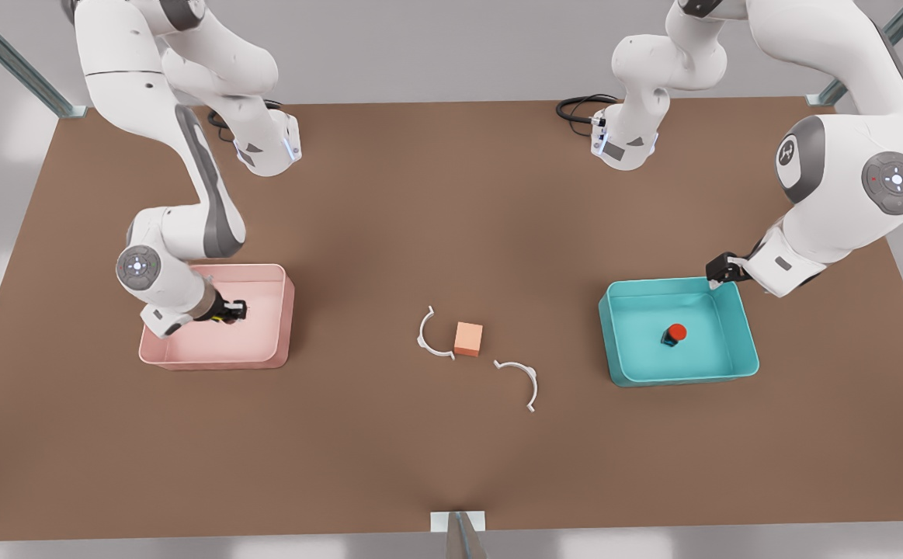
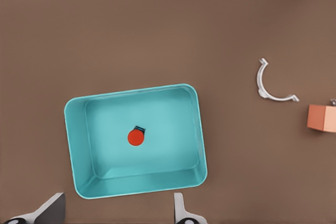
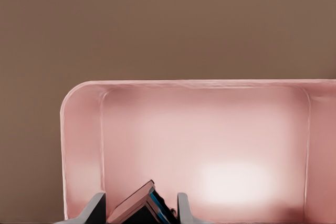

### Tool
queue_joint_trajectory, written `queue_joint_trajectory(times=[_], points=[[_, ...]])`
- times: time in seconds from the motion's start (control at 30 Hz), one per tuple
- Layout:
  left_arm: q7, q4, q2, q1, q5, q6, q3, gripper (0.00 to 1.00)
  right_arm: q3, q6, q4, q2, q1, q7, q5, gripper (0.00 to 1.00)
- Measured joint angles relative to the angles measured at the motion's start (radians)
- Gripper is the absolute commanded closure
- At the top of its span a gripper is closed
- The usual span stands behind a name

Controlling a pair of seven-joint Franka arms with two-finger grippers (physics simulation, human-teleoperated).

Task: Place the red button in the blue storage box with the left arm, and place the yellow button in the pink storage box with the right arm

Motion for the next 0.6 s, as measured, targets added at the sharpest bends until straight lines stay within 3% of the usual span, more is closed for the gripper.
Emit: queue_joint_trajectory(times=[0.13, 0.17, 0.23, 0.3, 0.43, 0.6], points=[[-0.022, 0.000, 0.000, 0.000, 0.000, -0.003, 0.000, 0.00, -0.001, 0.038, -0.029, 0.081, -0.064, -0.048, -0.002, 0.38], [-0.027, 0.000, 0.000, 0.000, 0.000, -0.003, 0.000, 0.00, -0.001, 0.046, -0.029, 0.095, -0.070, -0.058, -0.003, 0.32], [-0.036, 0.000, 0.000, 0.000, 0.000, -0.004, 0.000, 0.00, -0.002, 0.060, -0.019, 0.114, -0.075, -0.077, -0.004, 0.01], [-0.044, 0.000, 0.000, 0.000, 0.000, -0.004, 0.000, 0.00, -0.001, 0.056, 0.044, 0.118, -0.072, -0.093, -0.005, 0.00], [-0.058, 0.000, 0.000, 0.000, 0.000, -0.005, 0.000, 0.00, 0.001, -0.143, 0.505, 0.108, 0.036, -0.111, -0.009, 0.00], [-0.071, 0.000, 0.000, 0.000, 0.000, -0.005, 0.000, 0.00, -0.006, -0.358, 0.553, -0.069, 0.008, -0.099, -0.041, 0.00]])
